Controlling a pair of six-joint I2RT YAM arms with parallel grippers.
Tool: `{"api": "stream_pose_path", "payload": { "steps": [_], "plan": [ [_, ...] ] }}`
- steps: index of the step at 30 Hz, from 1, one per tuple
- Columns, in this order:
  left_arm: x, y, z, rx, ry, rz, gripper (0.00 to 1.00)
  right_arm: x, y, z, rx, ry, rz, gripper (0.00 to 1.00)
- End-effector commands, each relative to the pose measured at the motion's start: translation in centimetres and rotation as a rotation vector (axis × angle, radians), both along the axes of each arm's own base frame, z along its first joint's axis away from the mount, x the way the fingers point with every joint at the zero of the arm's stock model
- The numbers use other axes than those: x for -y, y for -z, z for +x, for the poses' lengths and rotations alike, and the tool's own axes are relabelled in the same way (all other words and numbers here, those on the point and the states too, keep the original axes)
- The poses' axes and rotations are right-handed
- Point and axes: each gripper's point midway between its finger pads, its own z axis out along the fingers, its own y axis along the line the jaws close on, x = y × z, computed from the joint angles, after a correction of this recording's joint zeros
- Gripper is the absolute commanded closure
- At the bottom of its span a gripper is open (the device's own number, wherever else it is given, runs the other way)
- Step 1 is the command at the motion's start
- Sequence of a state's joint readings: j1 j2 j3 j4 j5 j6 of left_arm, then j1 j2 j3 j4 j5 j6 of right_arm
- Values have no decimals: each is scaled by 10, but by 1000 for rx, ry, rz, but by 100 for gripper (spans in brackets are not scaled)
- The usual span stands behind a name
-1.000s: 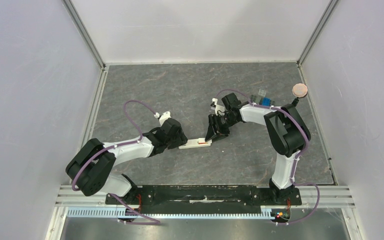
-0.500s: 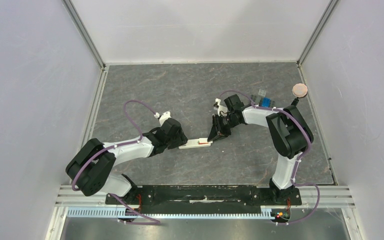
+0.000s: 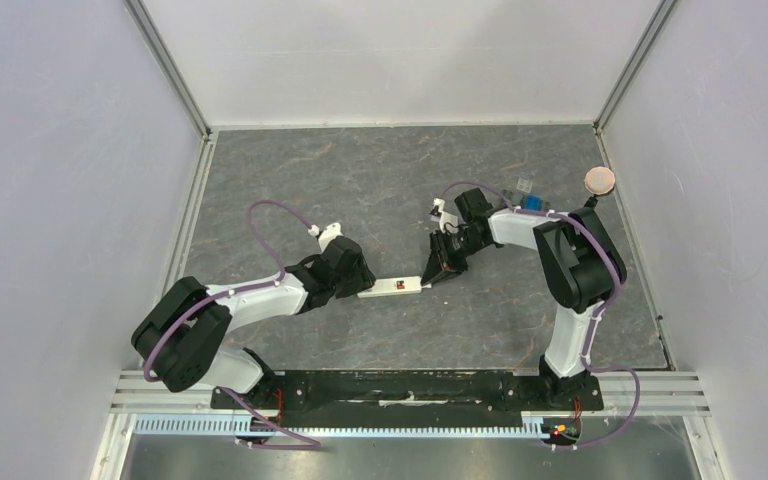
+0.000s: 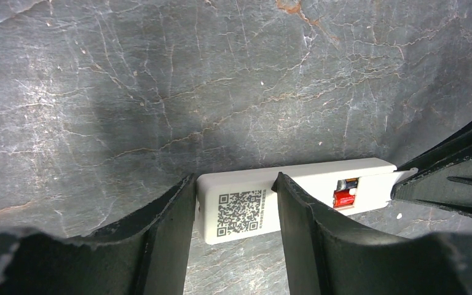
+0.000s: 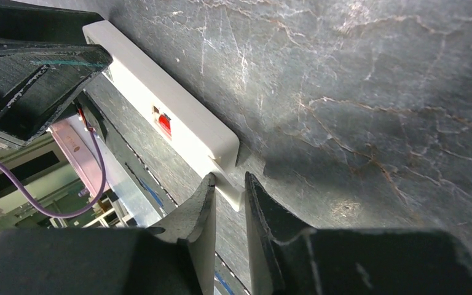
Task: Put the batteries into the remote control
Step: Load the battery cover into the remote control.
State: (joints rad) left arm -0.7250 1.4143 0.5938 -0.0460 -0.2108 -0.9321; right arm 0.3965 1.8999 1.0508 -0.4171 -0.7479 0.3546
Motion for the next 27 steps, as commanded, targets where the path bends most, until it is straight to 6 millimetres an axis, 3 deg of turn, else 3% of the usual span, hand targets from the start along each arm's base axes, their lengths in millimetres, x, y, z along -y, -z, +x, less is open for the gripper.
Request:
{"api": "stream_pose_path", "payload": {
  "steps": [1,17,27],
  "plan": [
    [-18,18,-5,-14,10,106,44,22,31,-16,-64,-31,-130,98],
    [-8,19,-2,-5,35,71,44,10,33,-12,-66,27,-145,94],
    [-3,21,-3,-9,42,41,44,3,39,-12,-23,96,-199,86]
  ]
}}
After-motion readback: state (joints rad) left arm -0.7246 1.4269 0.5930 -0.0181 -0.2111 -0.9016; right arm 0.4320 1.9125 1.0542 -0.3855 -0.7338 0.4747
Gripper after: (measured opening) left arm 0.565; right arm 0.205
